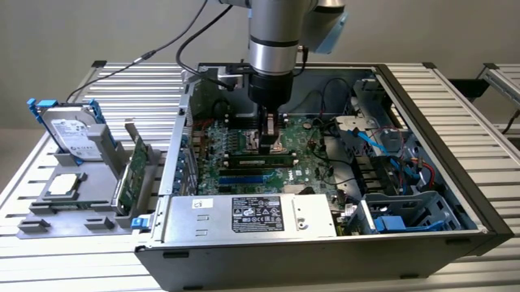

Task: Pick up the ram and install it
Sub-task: 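Press down the ram until it locks into place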

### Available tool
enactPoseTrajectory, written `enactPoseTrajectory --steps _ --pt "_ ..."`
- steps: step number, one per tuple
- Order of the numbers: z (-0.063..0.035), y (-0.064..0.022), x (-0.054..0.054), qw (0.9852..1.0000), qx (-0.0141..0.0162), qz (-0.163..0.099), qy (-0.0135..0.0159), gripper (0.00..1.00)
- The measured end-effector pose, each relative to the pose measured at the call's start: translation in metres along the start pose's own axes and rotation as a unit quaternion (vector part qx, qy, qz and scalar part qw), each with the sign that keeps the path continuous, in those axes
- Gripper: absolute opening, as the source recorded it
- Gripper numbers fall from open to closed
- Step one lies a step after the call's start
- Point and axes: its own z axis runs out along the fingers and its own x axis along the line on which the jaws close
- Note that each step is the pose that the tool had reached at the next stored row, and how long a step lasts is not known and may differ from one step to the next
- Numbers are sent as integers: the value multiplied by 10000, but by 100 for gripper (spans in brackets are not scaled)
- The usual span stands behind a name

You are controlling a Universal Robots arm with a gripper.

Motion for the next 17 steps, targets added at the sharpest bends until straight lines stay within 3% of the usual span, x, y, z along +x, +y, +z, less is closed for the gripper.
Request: enactPoseTrajectory --steps 17 --pt "142 -5 -22 10000 -2 -2 -49 11"
